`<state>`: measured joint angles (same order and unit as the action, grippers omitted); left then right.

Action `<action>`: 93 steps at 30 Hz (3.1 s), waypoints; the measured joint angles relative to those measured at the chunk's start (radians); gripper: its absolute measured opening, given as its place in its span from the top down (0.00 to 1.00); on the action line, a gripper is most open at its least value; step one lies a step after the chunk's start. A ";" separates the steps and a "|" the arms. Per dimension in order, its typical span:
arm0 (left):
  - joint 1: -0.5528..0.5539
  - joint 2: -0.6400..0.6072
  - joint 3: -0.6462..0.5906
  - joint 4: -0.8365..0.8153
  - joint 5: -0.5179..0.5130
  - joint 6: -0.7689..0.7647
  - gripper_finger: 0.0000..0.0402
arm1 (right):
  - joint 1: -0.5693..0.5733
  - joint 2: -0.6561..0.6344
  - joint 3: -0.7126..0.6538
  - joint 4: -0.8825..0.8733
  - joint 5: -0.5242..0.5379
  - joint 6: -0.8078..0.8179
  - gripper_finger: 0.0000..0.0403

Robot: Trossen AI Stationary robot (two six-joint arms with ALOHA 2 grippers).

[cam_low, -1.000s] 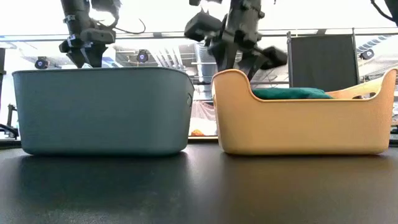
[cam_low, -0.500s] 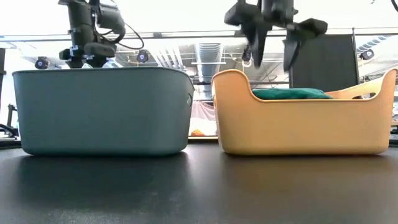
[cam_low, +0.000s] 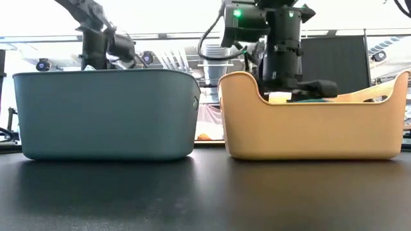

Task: Sort towels by color in basket
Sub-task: Put the dark green towel into the yellow bin

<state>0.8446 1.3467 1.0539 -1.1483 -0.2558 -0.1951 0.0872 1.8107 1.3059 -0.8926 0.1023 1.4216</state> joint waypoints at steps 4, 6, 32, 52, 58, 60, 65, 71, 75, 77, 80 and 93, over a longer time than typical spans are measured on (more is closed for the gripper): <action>0.022 0.038 -0.038 0.058 -0.025 0.004 0.31 | 0.007 -0.055 0.057 -0.049 0.001 -0.028 0.35; 0.034 0.058 -0.054 0.063 -0.034 0.004 0.31 | 0.017 -0.108 0.094 -0.057 0.003 -0.055 0.35; 0.031 0.316 -0.100 0.392 0.070 -0.020 0.97 | 0.037 -0.484 0.193 -0.062 0.320 -0.318 0.37; -0.383 0.447 -0.014 1.252 0.504 -0.442 1.00 | -0.107 -0.445 0.191 -0.141 0.275 -0.430 0.39; -0.399 0.529 0.117 1.163 0.484 -0.373 0.89 | -0.236 -0.379 0.190 -0.145 0.163 -0.536 0.41; -0.399 0.538 0.166 1.057 0.483 -0.319 0.82 | -0.279 -0.347 0.190 -0.145 0.108 -0.583 0.41; -0.399 0.499 0.279 0.758 0.415 -0.120 0.62 | -0.384 -0.248 0.189 -0.137 -0.027 -0.575 0.41; -0.398 0.306 0.318 0.475 0.366 0.059 0.46 | -0.462 -0.113 0.188 -0.035 -0.055 -0.565 0.41; -0.399 0.117 0.261 0.406 0.258 0.062 0.41 | -0.485 -0.014 0.187 0.114 -0.091 -0.571 0.41; -0.398 0.015 0.210 0.410 0.220 0.036 0.41 | -0.489 0.032 0.188 0.193 -0.108 -0.527 0.41; -0.398 -0.125 0.129 0.414 0.211 -0.012 0.41 | -0.488 0.078 0.188 0.300 -0.111 -0.430 0.41; -0.399 -0.525 -0.306 0.644 0.218 -0.286 0.43 | -0.490 0.199 0.190 0.421 0.031 -0.255 0.44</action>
<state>0.4458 0.8213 0.7478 -0.5048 -0.0380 -0.4811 -0.4029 2.0096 1.4956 -0.4719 0.1332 1.1663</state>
